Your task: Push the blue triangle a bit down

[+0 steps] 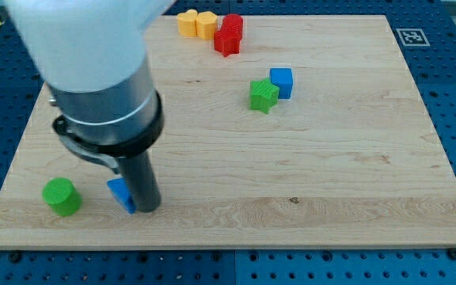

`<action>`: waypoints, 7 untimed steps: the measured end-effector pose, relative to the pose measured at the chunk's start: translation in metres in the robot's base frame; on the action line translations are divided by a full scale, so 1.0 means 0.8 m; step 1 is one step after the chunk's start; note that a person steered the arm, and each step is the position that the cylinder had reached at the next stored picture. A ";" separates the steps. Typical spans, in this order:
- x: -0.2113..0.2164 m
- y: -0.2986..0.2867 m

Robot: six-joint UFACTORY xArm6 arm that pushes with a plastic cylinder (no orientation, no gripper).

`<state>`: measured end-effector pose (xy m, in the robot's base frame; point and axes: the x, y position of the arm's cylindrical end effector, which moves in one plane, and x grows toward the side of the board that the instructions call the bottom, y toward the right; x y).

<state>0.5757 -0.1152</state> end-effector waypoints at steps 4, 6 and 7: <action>-0.055 0.015; -0.059 -0.014; -0.045 -0.015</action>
<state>0.5400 -0.1269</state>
